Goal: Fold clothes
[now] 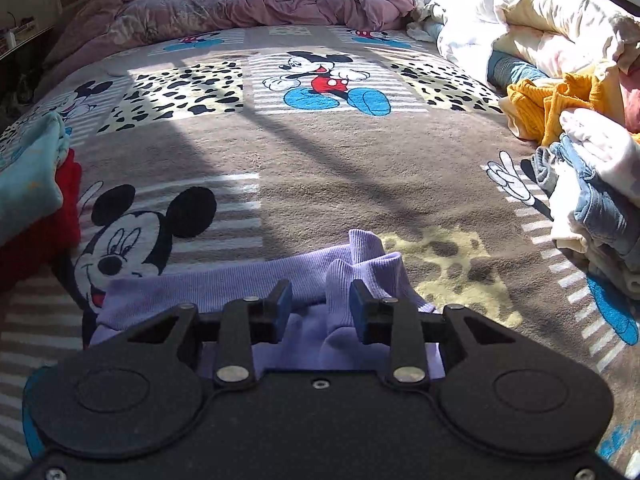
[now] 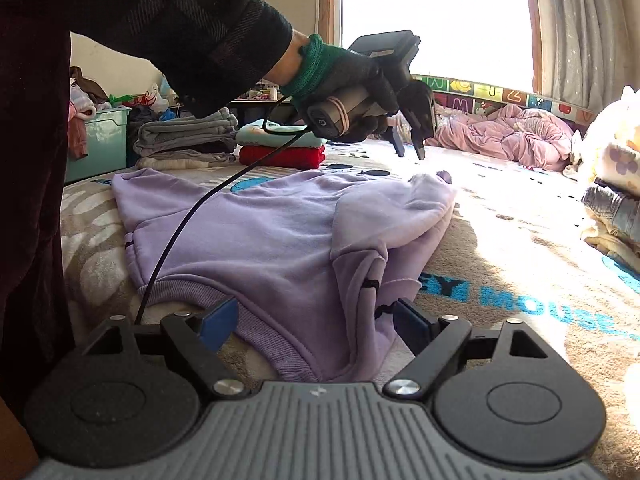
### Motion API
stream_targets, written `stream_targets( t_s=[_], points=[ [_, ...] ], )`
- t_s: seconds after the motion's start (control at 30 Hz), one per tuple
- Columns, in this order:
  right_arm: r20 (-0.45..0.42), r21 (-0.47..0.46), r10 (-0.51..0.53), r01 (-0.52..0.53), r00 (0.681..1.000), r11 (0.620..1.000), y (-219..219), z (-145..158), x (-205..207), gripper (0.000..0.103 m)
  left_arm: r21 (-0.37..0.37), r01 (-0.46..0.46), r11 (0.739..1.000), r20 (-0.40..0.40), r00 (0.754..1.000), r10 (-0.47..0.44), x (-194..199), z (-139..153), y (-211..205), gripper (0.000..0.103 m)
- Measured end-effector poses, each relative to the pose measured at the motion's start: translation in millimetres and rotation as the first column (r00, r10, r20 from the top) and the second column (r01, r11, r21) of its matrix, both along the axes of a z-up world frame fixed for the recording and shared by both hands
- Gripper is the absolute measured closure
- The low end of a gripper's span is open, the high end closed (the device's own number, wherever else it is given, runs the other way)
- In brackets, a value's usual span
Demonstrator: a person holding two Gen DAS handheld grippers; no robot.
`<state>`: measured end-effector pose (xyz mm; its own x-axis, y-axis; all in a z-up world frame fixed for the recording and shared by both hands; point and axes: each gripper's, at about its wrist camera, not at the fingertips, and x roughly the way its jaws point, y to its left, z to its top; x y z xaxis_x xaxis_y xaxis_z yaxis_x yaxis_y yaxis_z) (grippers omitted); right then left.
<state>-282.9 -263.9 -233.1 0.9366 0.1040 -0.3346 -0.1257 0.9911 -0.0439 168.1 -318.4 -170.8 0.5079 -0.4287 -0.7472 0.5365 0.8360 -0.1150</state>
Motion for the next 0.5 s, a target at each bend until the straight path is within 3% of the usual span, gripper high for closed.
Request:
stream_targets(
  t_s=[0.13,0.23,0.37,0.43,0.5],
  points=[
    [0.096,-0.103,0.028,-0.018,0.995,0.995,11.3,4.8,13.9,0.03,-0.097,0.015,0.995,-0.105,0.994,-0.025,13.2,-16.2,8.9,0.061],
    [0.074,-0.128,0.043,-0.034,0.996,0.991,15.5,-1.5,33.8,0.037,-0.153,0.028,0.988,-0.149,0.988,-0.051,21.5,-23.7,10.5,0.061],
    [0.058,-0.121,0.044,-0.037,0.997,0.992,14.0,-6.1,44.4,0.037,-0.225,0.058,0.973,-0.188,0.977,-0.102,29.4,-29.3,16.0,0.063],
    [0.039,-0.115,0.042,-0.037,0.998,0.993,13.5,-9.2,48.8,0.037,-0.24,0.075,0.968,-0.192,0.974,-0.123,31.1,-30.2,17.7,0.096],
    [0.018,-0.101,0.036,-0.034,0.999,0.994,11.7,-12.5,52.7,0.037,-0.242,0.105,0.964,-0.169,0.974,-0.149,29.1,-26.2,18.0,0.102]
  ],
)
